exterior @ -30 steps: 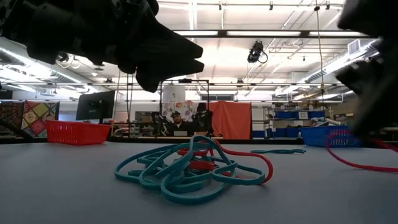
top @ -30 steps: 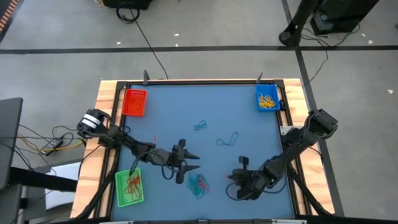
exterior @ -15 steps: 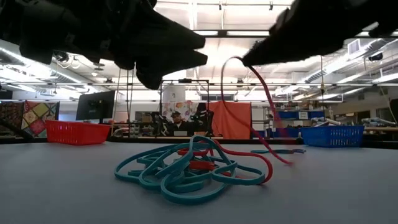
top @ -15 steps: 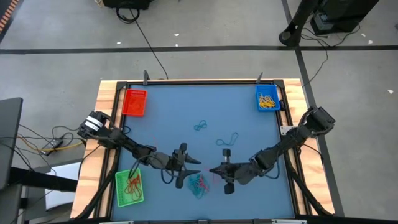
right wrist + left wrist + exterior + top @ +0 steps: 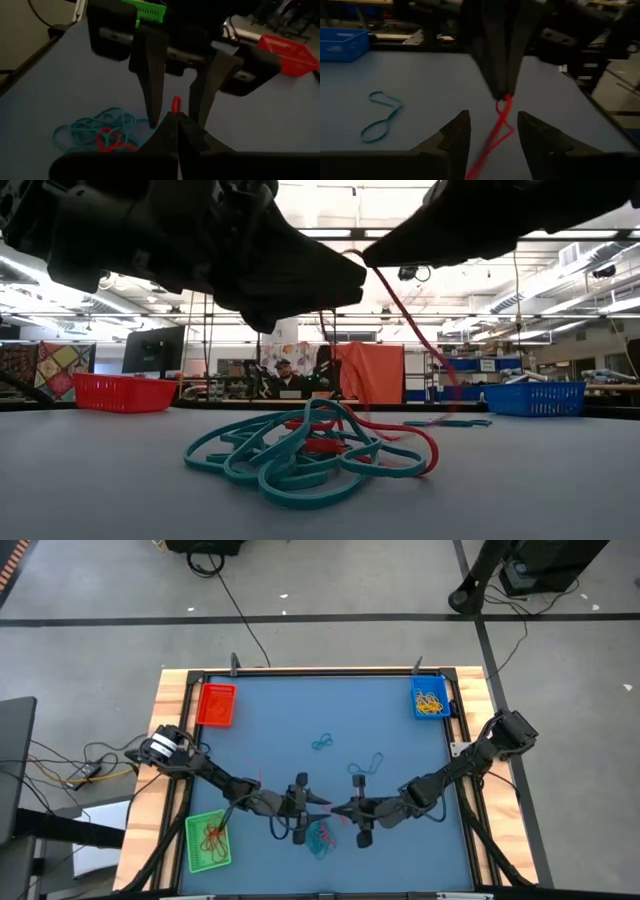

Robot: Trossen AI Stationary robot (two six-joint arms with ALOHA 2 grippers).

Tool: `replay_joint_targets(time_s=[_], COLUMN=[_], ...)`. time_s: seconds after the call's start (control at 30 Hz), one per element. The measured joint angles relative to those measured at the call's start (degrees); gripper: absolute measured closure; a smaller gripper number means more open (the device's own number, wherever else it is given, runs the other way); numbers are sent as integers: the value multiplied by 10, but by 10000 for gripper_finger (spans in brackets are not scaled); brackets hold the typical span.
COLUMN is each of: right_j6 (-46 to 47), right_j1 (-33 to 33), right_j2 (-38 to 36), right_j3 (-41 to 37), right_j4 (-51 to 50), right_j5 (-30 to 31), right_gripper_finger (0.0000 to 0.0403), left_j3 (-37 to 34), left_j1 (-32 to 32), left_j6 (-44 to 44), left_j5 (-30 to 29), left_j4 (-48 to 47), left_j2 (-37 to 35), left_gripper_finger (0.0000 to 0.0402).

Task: Sort rubber bands into baskets
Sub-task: Put the red rubber band into the green basket

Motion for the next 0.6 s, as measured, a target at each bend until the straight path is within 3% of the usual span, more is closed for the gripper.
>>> replay_joint_targets(time_s=[0.1,0.23,0.43,0.6], right_j6=[-9,-4,20,17], right_j1=[3,4,1,6], right_j2=[0,0,0,-1], right_j3=[0,0,0,0], right_j4=[9,12,12,2], right_j5=[9,16,31,160], right_gripper_finger=[401,394,368,344], left_j3=[0,-1,-3,-3], left_j1=[-2,-4,-7,-11], left_j6=[3,2,-8,-63], left_j5=[-4,-3,0,-26], left_j4=[2,-5,-48,-198], left_j2=[0,0,-18,-86], left_gripper_finger=[285,381,397,398])
